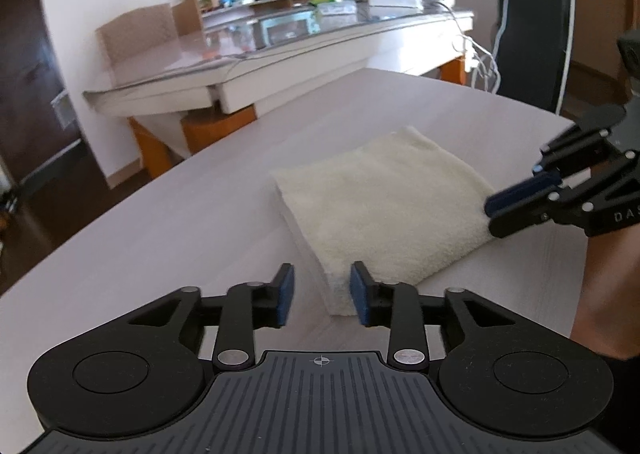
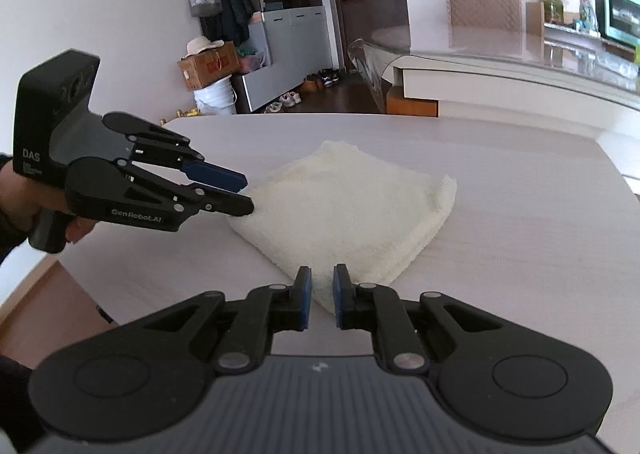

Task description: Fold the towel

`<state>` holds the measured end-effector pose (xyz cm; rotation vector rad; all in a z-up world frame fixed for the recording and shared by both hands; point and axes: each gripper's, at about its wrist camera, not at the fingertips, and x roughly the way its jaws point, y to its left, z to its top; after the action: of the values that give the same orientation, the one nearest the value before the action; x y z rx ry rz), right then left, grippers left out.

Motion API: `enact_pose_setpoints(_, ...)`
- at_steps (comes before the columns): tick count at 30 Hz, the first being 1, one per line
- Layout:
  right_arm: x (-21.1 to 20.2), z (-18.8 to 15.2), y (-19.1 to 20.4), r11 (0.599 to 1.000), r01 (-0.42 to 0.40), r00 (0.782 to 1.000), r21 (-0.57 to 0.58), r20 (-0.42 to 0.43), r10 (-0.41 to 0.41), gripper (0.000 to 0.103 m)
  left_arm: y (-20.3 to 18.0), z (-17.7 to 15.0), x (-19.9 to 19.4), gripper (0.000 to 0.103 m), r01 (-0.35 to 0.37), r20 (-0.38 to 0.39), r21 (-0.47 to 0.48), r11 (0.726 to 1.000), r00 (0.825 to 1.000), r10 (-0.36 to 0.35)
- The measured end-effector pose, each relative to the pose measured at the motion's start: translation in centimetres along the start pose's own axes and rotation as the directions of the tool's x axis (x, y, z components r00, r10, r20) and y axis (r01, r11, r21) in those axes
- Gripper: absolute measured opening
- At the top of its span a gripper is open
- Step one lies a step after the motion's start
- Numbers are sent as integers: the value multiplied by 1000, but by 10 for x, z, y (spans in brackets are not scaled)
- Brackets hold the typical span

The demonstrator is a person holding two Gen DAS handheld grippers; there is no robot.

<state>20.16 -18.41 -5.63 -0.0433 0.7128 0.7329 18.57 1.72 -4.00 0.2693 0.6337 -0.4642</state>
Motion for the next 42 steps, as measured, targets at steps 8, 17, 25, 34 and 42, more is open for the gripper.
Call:
enact_pose_setpoints(8,-12,6,-6,998,33,998,59,50,-36,14,-7,0,-6,36,17,49,-35,999,999,-15)
enact_pose_setpoints(17,2,3,-5,993,115,993,12,-6,-115,15,-25,-11,4,42,52,22,-38,998,998,-51)
enact_pose_setpoints(25,30,23,-5,992,72,997,-101,-10,-73,15,-24,-17,1,46,-47,2,-72,996,999,47)
enact_pose_setpoints(34,58,41,-2,985,34,999,-172,-8,-35,15,-5,-13,4,46,-111,-19,-118,987,994,109)
enact_pose_setpoints(42,42,38,5,986,61,998,-154,21,-59,21,-8,-15,0,52,-126,-8,-163,979,992,126)
